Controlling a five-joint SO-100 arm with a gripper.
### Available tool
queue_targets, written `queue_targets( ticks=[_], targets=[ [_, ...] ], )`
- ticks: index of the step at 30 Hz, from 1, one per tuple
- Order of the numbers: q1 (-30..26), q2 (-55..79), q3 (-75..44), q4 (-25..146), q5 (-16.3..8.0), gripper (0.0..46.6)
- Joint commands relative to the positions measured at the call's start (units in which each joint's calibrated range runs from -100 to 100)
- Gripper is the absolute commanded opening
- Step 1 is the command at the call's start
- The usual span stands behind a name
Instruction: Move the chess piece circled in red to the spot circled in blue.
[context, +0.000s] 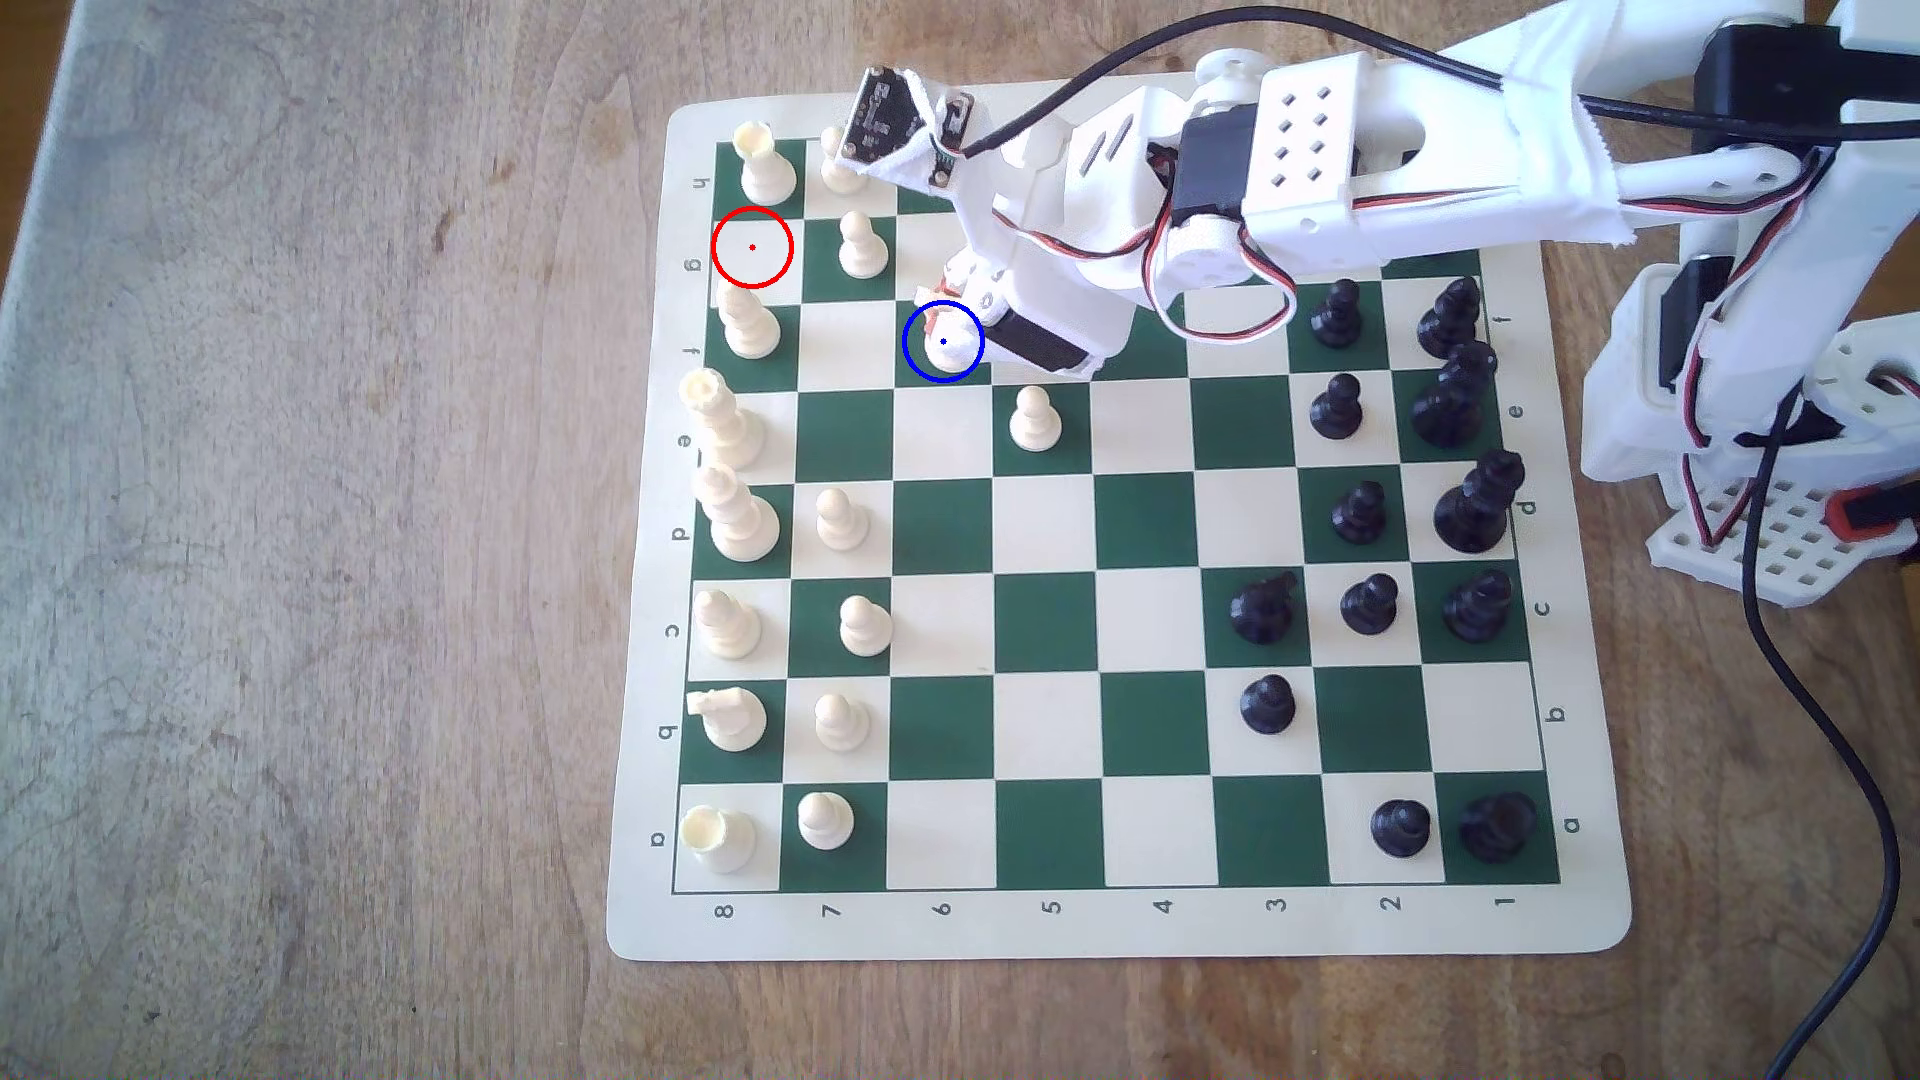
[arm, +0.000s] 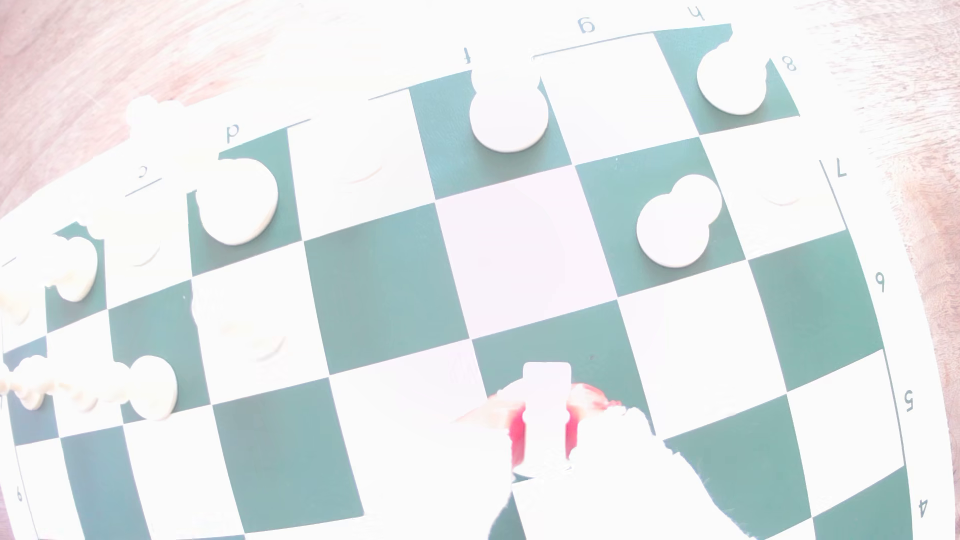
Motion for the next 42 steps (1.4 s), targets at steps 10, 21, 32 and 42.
queue_targets(
  ticks=[10,21,32,42],
  targets=[
    [1.0,2.8,-8.2,-1.5,0.0,1.5],
    [1.7,5.5,-9.2,-3.5,0.0,1.0],
    [1.7,6.4,-8.7,-3.6,0.0,3.6],
    [2.1,6.1,-8.8,-3.1,-0.2,11.1]
  ],
)
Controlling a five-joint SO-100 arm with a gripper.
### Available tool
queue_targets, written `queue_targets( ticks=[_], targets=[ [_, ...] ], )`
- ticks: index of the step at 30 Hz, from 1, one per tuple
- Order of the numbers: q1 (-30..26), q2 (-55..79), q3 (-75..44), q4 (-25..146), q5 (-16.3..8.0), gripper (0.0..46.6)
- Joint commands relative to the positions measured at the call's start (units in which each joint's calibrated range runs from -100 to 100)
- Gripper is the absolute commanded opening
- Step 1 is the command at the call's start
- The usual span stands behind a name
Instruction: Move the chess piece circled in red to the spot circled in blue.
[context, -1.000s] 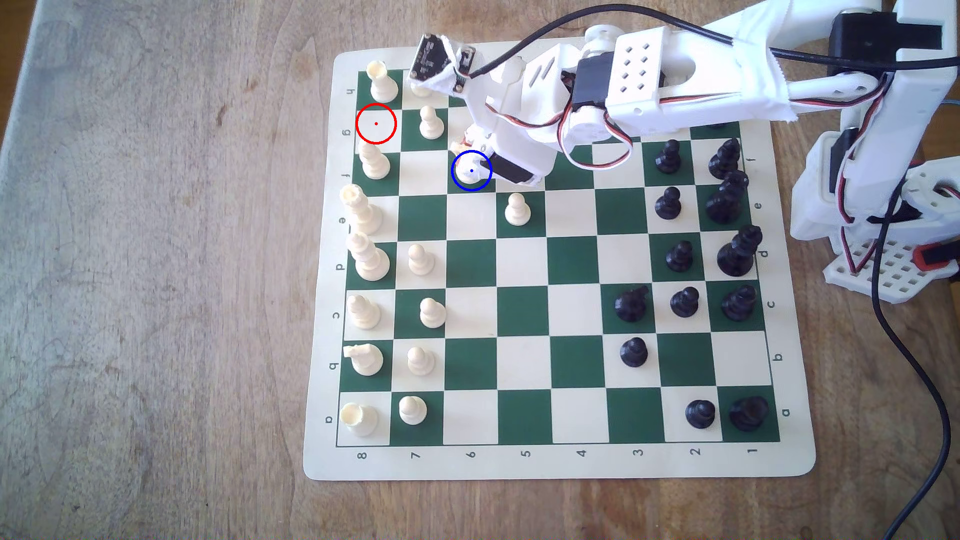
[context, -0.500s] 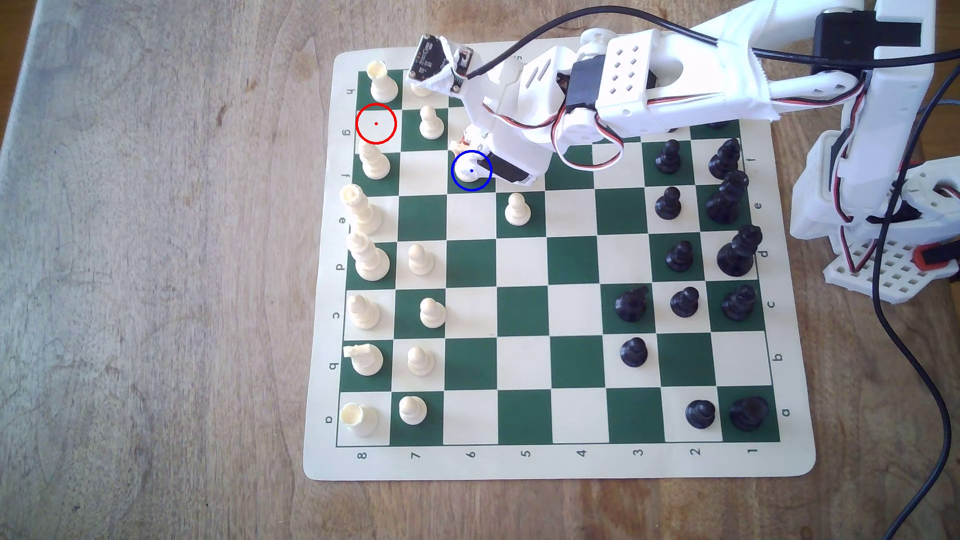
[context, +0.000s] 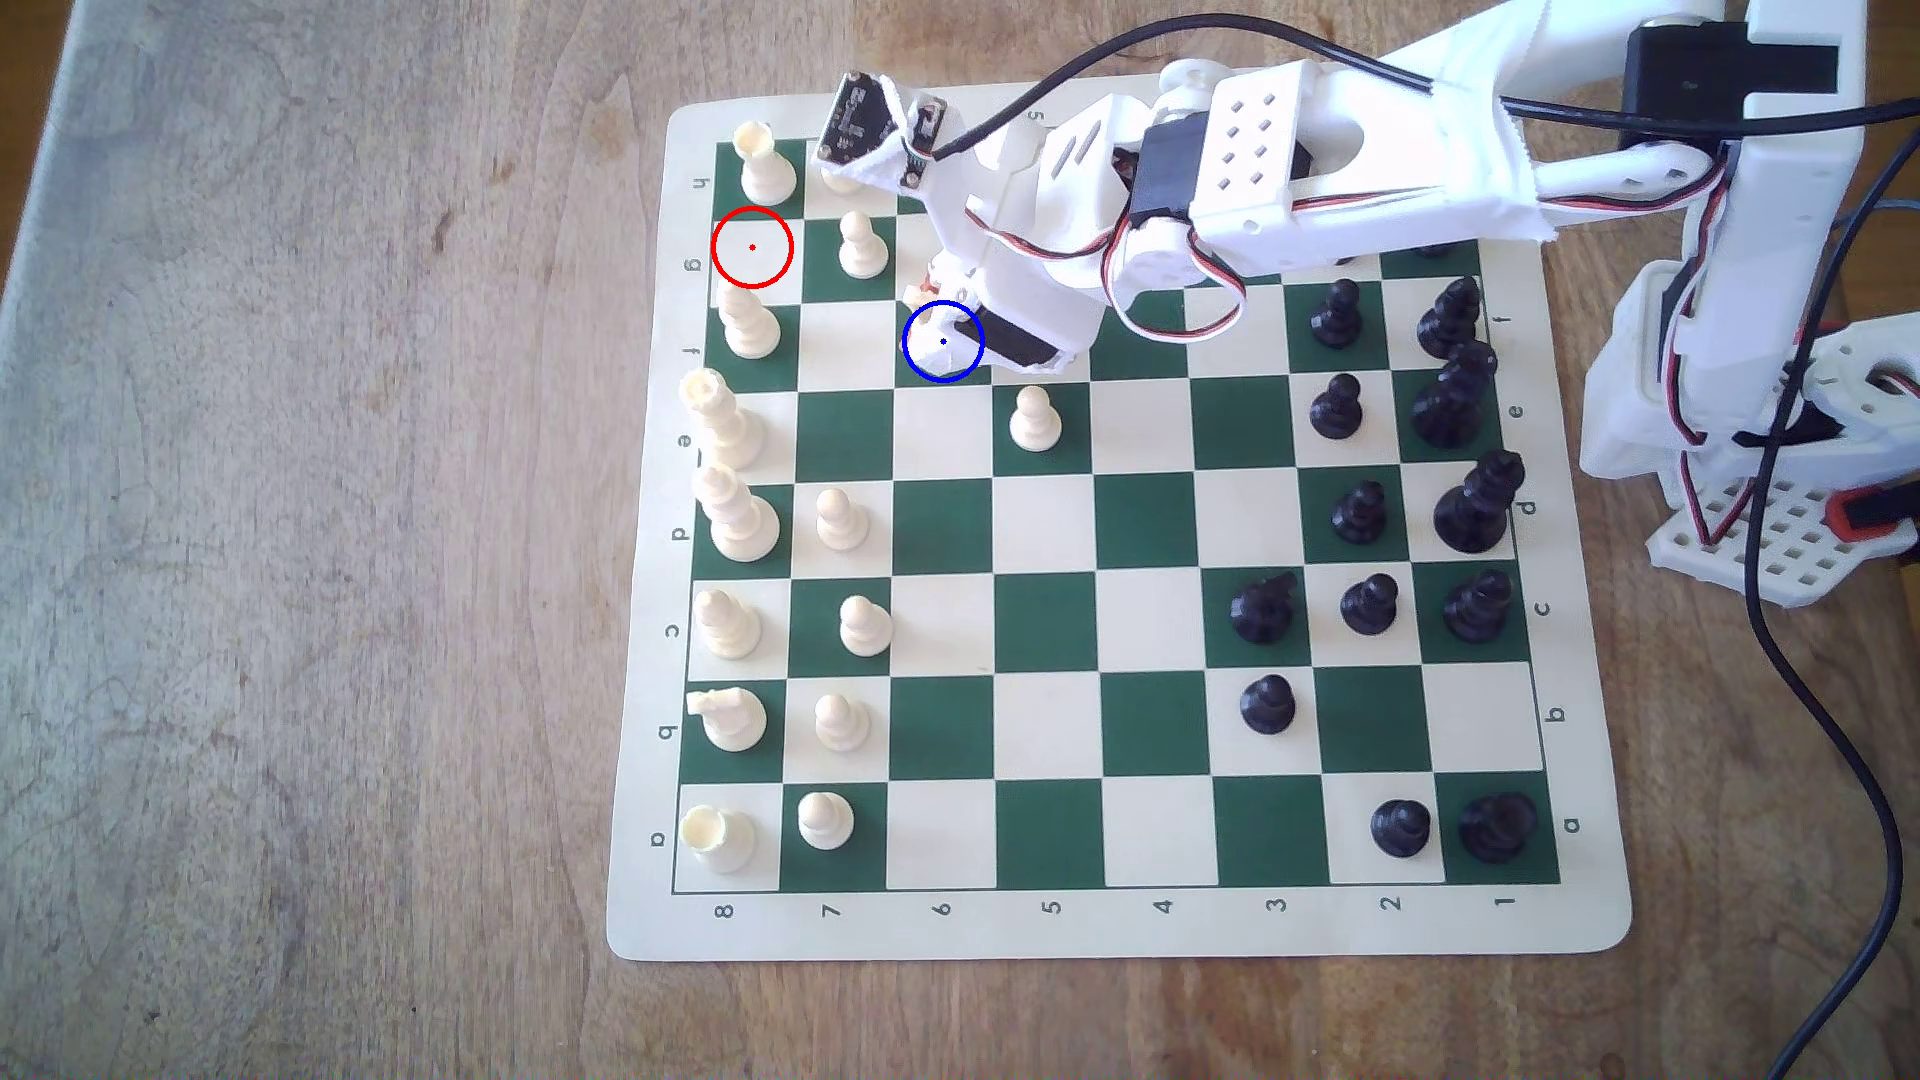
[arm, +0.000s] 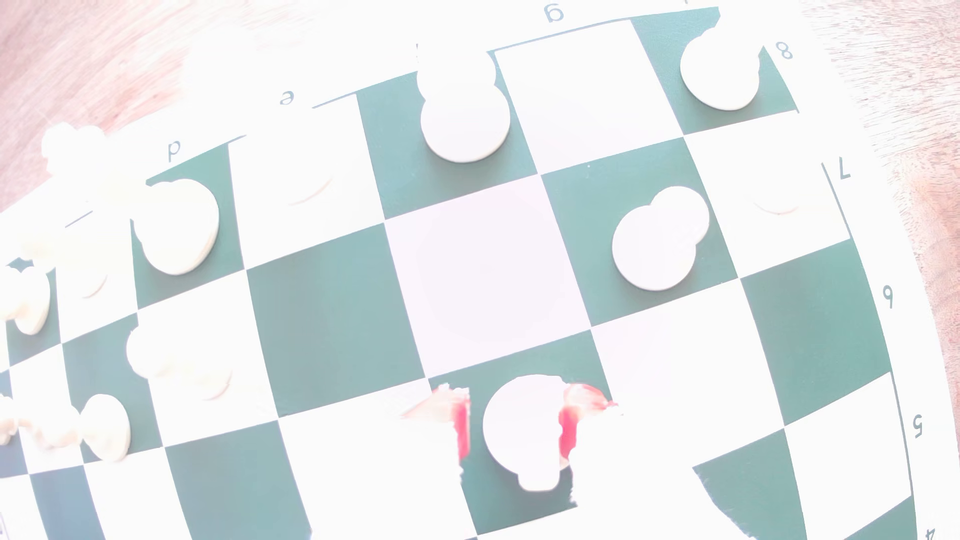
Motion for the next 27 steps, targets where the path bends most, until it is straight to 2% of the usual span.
queue_targets(
  ticks=[1,17,27],
  targets=[
    [0.7,-1.4,-4.2,0.2,-0.2,11.1],
    [0.7,-5.3,-3.9,3.1,-0.2,12.0],
    [-0.1,-17.1,-2.8,12.8,-0.4,12.0]
  ],
)
